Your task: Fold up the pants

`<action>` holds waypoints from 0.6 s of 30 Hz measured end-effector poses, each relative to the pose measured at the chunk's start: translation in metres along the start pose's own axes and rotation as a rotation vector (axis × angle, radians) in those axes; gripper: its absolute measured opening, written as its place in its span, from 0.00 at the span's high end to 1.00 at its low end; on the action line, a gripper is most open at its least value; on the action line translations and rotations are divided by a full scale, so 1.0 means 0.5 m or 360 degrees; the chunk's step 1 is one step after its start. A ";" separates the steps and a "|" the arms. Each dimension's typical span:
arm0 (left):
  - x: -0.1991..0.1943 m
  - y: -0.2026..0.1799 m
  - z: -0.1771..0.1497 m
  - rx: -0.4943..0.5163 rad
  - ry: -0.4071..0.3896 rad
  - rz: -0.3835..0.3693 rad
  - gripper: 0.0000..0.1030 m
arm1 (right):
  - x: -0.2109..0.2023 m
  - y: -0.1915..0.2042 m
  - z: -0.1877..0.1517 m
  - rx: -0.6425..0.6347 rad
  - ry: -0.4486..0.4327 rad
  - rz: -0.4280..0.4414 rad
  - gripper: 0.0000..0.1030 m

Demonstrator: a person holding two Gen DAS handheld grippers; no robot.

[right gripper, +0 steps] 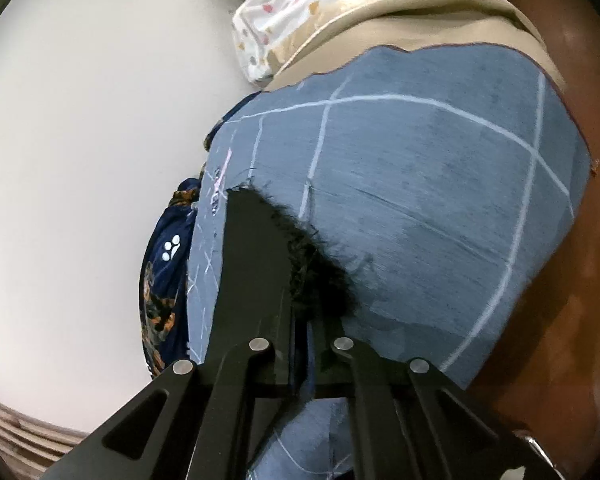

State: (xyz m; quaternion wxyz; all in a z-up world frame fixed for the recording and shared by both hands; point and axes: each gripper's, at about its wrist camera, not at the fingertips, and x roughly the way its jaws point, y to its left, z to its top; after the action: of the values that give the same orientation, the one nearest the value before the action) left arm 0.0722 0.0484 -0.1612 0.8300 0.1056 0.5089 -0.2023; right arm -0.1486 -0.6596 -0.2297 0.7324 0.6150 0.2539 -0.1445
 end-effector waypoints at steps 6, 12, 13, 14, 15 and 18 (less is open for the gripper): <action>0.000 0.000 0.002 0.0010 -0.0002 -0.0003 0.55 | -0.004 -0.004 -0.006 0.0006 -0.0012 -0.0039 0.97; 0.001 0.004 0.000 0.0021 -0.0009 -0.0025 0.55 | -0.003 -0.008 -0.001 0.0025 -0.0001 -0.0022 0.97; 0.000 0.003 -0.001 0.0022 -0.0010 -0.0025 0.54 | -0.004 -0.008 0.001 0.0027 0.0003 -0.0045 0.97; 0.000 0.003 -0.001 0.0027 -0.0010 -0.0026 0.54 | -0.006 -0.013 0.001 0.0060 0.0001 -0.0035 0.97; 0.000 0.003 -0.001 0.0030 -0.0011 -0.0028 0.54 | -0.012 -0.022 0.003 0.0111 -0.0020 -0.0031 0.97; -0.002 0.003 -0.003 0.0024 -0.0015 -0.0034 0.54 | -0.043 -0.029 0.006 0.0170 -0.0123 -0.0062 0.87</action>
State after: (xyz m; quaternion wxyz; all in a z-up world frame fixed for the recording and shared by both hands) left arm 0.0714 0.0506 -0.1613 0.8294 0.1055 0.5045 -0.2156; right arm -0.1734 -0.6677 -0.2294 0.7049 0.6421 0.2294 -0.1956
